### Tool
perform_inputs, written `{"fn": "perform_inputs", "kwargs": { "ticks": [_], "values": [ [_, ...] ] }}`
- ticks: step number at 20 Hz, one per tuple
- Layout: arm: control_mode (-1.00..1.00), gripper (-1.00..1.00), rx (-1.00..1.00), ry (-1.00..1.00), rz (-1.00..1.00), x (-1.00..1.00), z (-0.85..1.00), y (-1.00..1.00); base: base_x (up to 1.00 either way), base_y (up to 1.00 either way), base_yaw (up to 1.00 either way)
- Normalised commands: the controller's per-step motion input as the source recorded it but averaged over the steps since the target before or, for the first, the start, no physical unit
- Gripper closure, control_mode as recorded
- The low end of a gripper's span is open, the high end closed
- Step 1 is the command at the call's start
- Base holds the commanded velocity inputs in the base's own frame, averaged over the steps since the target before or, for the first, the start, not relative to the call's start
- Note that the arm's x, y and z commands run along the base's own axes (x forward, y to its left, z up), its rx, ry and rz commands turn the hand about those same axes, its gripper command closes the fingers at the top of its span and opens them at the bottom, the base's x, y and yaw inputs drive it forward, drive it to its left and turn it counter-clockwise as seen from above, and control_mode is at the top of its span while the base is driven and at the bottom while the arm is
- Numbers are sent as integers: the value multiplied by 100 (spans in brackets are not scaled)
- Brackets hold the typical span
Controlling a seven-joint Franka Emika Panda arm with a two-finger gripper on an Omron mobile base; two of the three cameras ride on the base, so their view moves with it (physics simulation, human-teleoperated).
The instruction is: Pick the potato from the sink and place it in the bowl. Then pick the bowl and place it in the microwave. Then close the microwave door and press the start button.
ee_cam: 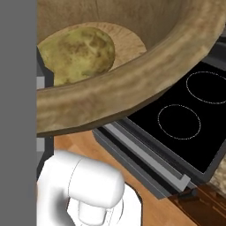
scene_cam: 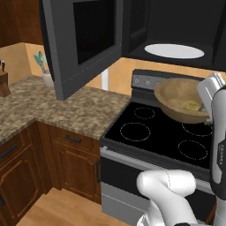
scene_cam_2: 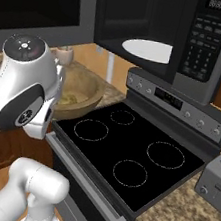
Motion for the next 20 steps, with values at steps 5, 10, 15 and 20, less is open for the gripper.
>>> {"fn": "perform_inputs", "kwargs": {
  "ticks": [5,10,15,20],
  "values": [
    [-100,100,-1,-21,-4,-16,57,6,0,0,0],
    [-100,100,-1,-13,-22,1,46,4,0,0,0],
    [-100,100,0,-5,-23,18,39,0,0,0,0],
    [-100,100,0,-2,-18,37,38,0,0,0,0]
  ]
}}
